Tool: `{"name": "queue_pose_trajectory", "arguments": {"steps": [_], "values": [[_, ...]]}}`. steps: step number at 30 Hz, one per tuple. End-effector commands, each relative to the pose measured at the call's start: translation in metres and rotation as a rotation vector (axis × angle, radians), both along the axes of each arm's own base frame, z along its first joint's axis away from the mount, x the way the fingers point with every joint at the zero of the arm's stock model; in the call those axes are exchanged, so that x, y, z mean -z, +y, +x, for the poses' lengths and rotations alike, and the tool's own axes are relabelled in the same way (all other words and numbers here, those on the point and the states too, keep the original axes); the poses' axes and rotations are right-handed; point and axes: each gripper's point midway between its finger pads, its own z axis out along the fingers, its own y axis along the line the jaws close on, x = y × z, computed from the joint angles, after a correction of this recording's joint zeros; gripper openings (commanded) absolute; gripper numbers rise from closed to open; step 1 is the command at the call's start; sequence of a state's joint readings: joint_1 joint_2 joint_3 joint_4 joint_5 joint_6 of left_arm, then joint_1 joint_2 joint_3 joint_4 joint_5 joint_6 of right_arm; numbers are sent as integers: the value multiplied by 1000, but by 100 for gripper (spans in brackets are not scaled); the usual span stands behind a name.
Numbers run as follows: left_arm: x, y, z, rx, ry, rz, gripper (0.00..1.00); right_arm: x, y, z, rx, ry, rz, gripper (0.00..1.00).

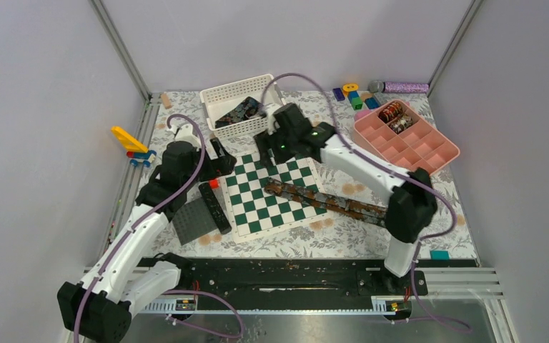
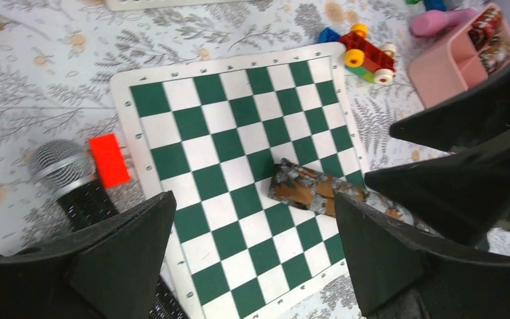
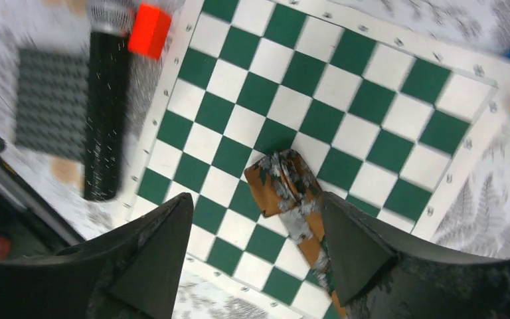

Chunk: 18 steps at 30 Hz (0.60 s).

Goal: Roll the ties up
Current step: Roll the tie at the center of the board.

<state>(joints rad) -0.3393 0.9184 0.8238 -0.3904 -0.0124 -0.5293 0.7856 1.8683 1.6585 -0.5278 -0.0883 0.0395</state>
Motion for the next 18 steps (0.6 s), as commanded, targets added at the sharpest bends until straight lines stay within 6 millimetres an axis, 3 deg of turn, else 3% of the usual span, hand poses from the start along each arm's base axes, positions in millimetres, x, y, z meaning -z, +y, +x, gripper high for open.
{"name": "queue_pose_trajectory", "arguments": {"steps": [1, 4, 10, 18], "values": [[-17, -23, 13, 72, -80, -108, 93, -11, -32, 7, 418, 185, 260, 73], [-9, -36, 18, 112, -73, -153, 92, 4, -43, -6, 546, 289, 367, 66], [12, -58, 28, 145, -97, -196, 91, 34, -35, -28, 612, 441, 482, 59], [49, -79, 31, 167, -64, -223, 83, 61, -19, -29, 634, 540, 557, 48]]}}
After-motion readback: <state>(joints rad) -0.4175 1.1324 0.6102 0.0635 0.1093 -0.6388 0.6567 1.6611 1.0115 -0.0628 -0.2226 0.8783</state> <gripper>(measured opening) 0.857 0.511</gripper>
